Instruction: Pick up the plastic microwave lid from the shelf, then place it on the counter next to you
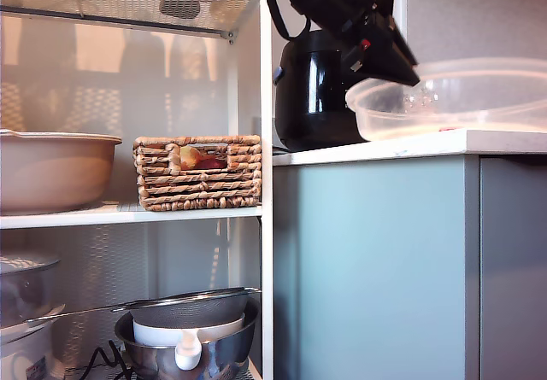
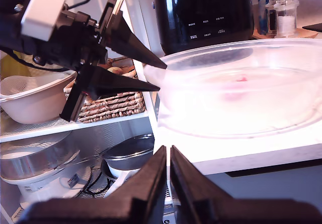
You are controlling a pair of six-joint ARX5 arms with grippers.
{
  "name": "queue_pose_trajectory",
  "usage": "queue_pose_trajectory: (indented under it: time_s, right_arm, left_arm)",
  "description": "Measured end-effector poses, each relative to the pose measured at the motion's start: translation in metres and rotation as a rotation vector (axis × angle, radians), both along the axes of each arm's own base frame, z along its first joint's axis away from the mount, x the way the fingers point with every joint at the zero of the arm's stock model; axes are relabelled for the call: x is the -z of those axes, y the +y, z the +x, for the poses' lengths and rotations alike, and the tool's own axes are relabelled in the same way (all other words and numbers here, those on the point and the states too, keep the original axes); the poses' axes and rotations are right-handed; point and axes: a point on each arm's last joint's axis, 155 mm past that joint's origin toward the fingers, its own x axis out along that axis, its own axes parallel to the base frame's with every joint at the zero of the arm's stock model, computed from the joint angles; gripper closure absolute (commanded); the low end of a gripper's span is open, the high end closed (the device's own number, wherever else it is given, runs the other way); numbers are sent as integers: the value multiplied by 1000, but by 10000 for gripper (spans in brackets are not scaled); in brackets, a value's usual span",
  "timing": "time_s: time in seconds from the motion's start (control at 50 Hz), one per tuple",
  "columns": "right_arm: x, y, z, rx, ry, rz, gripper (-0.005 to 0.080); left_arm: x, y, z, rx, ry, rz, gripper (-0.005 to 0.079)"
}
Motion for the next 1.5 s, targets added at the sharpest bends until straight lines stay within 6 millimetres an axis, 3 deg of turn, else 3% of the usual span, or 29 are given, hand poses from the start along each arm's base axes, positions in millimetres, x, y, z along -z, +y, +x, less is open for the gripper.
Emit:
queue_pose_trajectory:
  time_s: [0.18, 0.46, 0.56, 0.68, 0.76, 0.92, 1.02, 1.32, 1.5]
  right_arm:
    - [0, 0, 0, 0, 0, 0, 764]
    - [0, 0, 0, 0, 0, 0, 764]
    - [0, 0, 0, 0, 0, 0, 764]
    - [0, 0, 0, 0, -1, 0, 764]
    - [0, 0, 0, 2, -1, 0, 764]
    - [0, 0, 0, 2, -1, 0, 764]
    - [0, -1, 0, 4, -2, 0, 764]
    - [-2, 0, 0, 0, -6, 1, 764]
    - [10, 5, 4, -23, 45, -10, 764]
  left_arm:
    - [16, 9, -6, -12, 58, 60, 469]
    - [12, 30, -18, -85, 151, 105, 471]
    - [-8, 34, -22, -96, 143, 70, 472]
    - [-49, 33, -21, -91, 68, -19, 471]
    - [-61, 38, -24, -92, 60, -36, 473]
    - [-42, 50, -34, -150, 200, 7, 608]
    - [-39, 51, -37, -171, 256, -3, 769]
    - [-20, 60, -60, -157, 394, 57, 762]
    - [-24, 57, -60, -122, 415, 24, 764]
